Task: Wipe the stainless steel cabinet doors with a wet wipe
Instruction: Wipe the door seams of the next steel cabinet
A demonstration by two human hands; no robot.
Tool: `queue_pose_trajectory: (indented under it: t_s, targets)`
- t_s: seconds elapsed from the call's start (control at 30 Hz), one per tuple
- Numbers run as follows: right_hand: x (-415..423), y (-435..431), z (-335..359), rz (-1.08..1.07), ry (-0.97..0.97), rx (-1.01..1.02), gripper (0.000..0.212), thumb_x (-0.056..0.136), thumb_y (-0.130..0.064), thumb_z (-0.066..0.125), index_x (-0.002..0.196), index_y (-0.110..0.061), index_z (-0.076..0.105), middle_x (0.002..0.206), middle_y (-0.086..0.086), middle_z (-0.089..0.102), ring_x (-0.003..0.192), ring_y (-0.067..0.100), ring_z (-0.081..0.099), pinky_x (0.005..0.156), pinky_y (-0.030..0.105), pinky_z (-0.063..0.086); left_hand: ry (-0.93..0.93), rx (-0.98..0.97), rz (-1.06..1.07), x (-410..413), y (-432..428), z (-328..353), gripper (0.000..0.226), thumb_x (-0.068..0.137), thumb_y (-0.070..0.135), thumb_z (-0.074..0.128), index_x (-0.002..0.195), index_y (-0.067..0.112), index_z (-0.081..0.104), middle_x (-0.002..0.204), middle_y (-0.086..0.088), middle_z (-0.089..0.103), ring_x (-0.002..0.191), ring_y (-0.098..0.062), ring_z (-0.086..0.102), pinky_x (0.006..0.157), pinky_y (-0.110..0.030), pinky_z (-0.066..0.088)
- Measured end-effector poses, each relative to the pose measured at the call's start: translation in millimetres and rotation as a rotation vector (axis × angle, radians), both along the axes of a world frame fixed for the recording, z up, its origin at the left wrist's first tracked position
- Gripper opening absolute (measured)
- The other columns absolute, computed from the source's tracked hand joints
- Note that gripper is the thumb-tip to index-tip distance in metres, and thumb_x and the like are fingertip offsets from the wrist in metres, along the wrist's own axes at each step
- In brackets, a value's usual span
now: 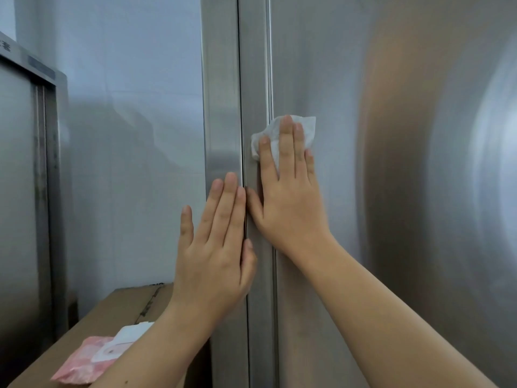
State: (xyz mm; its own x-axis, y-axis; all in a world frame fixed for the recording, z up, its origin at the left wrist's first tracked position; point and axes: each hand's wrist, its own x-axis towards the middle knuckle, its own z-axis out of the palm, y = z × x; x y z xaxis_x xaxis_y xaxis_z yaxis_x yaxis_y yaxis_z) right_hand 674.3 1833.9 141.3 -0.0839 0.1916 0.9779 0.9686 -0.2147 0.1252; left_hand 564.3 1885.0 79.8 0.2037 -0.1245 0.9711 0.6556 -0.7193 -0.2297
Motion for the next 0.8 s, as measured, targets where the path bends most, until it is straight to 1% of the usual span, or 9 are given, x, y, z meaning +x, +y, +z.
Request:
queue_pose_trajectory:
  t_s: [0.13,0.33,0.5,0.67,0.8]
  targets:
    - [0,-1,-11,0.007,-0.01,0.016,0.064,0.093,-0.032,0.048,0.145,-0.002,0.025,0.151,0.028,0.01,0.141,0.04,0.006,0.114,0.041,0.006,-0.002,-0.011,0.007,0,-1,-4,0.058,0.087,0.021,0.036,0.141,0.0,0.03,0.148,-0.015,0.026,0.138,-0.024,0.021,0.108,-0.054,0.021]
    - [1,0,-28,0.008,-0.016,0.04,0.063,0.092,-0.03,0.052,0.143,0.0,0.029,0.149,0.029,0.015,0.14,0.042,0.011,0.113,0.043,0.013,-0.004,-0.005,0.016,1,-2,-7,0.057,0.088,0.022,0.035,0.14,-0.001,0.03,0.148,-0.015,0.025,0.138,-0.024,0.021,0.108,-0.052,0.017]
    - [1,0,-44,-0.006,-0.011,0.042,0.063,0.09,-0.027,0.051,0.144,-0.001,0.03,0.15,0.028,0.015,0.141,0.039,0.011,0.114,0.041,0.01,0.006,-0.006,0.018,-1,-3,-17,0.056,0.089,0.022,0.034,0.14,-0.002,0.03,0.147,-0.016,0.026,0.137,-0.025,0.023,0.11,-0.049,0.015]
    - [1,1,-62,-0.031,-0.012,0.044,0.063,0.089,-0.028,0.047,0.143,-0.001,0.03,0.15,0.028,0.016,0.141,0.038,0.009,0.113,0.041,0.012,0.007,-0.018,0.004,-2,-4,-28,0.056,0.088,0.021,0.035,0.139,-0.002,0.032,0.147,-0.016,0.026,0.137,-0.026,0.023,0.111,-0.048,0.013]
    - [3,1,-78,-0.055,-0.021,0.041,0.062,0.09,-0.029,0.048,0.143,-0.001,0.032,0.149,0.027,0.014,0.14,0.037,0.007,0.114,0.042,0.015,0.011,-0.048,-0.014,-2,-6,-36,0.057,0.088,0.022,0.035,0.14,-0.001,0.029,0.148,-0.014,0.022,0.139,-0.025,0.02,0.111,-0.048,0.013]
